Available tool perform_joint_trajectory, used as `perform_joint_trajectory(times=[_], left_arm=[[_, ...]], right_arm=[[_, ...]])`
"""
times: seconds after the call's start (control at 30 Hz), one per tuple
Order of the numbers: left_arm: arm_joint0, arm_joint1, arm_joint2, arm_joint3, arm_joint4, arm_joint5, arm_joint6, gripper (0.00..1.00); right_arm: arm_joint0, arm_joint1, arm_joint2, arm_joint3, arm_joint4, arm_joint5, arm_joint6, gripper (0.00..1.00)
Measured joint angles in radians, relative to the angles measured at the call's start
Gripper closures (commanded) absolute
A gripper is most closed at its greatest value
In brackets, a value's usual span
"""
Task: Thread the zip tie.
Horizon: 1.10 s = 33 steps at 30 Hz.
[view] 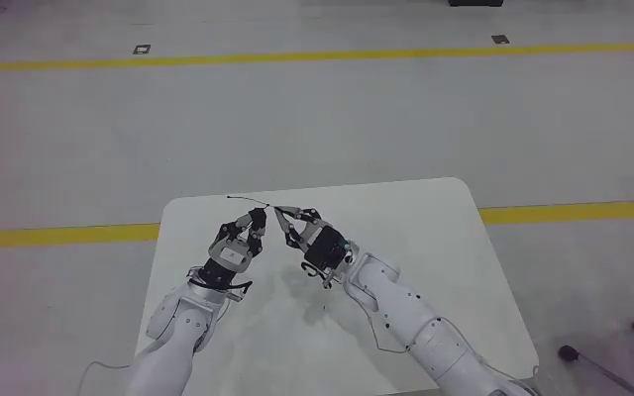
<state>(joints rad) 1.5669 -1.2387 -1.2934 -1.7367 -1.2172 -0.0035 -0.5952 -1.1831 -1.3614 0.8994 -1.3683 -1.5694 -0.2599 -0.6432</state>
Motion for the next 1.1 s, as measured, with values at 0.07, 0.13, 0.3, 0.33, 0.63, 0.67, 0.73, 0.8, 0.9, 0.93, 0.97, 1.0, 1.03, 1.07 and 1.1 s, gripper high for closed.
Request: perform_joint_trajectory(times=[0.07,0.13,0.3,0.33,0.63,0.67,0.73,0.8,0.9,0.93,0.97,1.0,1.03,1.07,1.1], left_arm=[[0.000,0.000,0.000,0.000,0.000,-0.001,0.000,1.00],[0.001,0.000,-0.001,-0.001,0.000,-0.003,0.000,1.00],[0.003,0.000,-0.001,-0.003,0.000,-0.006,0.000,1.00],[0.003,0.000,-0.001,-0.004,0.000,-0.007,0.000,1.00],[0.005,0.000,-0.002,-0.011,-0.002,-0.012,0.000,1.00],[0.005,-0.001,-0.003,-0.011,-0.003,-0.012,0.000,1.00],[0.005,-0.001,-0.003,-0.012,-0.004,-0.014,0.000,1.00],[0.006,-0.001,-0.004,-0.013,-0.005,-0.015,0.000,1.00],[0.008,-0.001,-0.005,-0.016,-0.007,-0.017,0.000,1.00],[0.008,-0.001,-0.005,-0.017,-0.007,-0.017,0.000,1.00],[0.009,-0.001,-0.005,-0.017,-0.007,-0.018,0.000,1.00],[0.009,-0.001,-0.005,-0.018,-0.007,-0.018,0.000,1.00],[0.009,-0.001,-0.005,-0.018,-0.007,-0.019,0.001,1.00],[0.010,-0.001,-0.006,-0.019,-0.007,-0.020,0.001,1.00],[0.010,-0.001,-0.006,-0.020,-0.008,-0.020,0.001,1.00]], right_arm=[[-0.002,0.000,0.001,-0.001,-0.001,-0.001,-0.001,1.00],[-0.003,0.001,0.000,-0.002,-0.001,0.000,-0.001,1.00],[-0.005,0.004,-0.002,-0.003,-0.001,0.002,-0.001,1.00],[-0.006,0.004,-0.003,-0.004,-0.001,0.002,-0.001,1.00],[-0.008,0.010,-0.008,-0.006,-0.001,0.004,-0.003,1.00],[-0.008,0.011,-0.009,-0.007,-0.001,0.004,-0.003,1.00],[-0.009,0.012,-0.010,-0.007,-0.001,0.003,-0.003,1.00],[-0.009,0.012,-0.011,-0.007,-0.001,0.003,-0.003,1.00],[-0.009,0.014,-0.013,-0.008,-0.001,0.003,-0.002,1.00],[-0.009,0.014,-0.013,-0.008,-0.001,0.003,-0.002,1.00],[-0.009,0.014,-0.014,-0.008,-0.001,0.003,-0.002,1.00],[-0.010,0.014,-0.014,-0.008,-0.001,0.003,-0.002,1.00],[-0.010,0.015,-0.014,-0.008,-0.001,0.004,-0.002,1.00],[-0.010,0.015,-0.014,-0.008,-0.001,0.004,-0.002,1.00],[-0.011,0.015,-0.015,-0.008,-0.001,0.004,-0.002,1.00]])
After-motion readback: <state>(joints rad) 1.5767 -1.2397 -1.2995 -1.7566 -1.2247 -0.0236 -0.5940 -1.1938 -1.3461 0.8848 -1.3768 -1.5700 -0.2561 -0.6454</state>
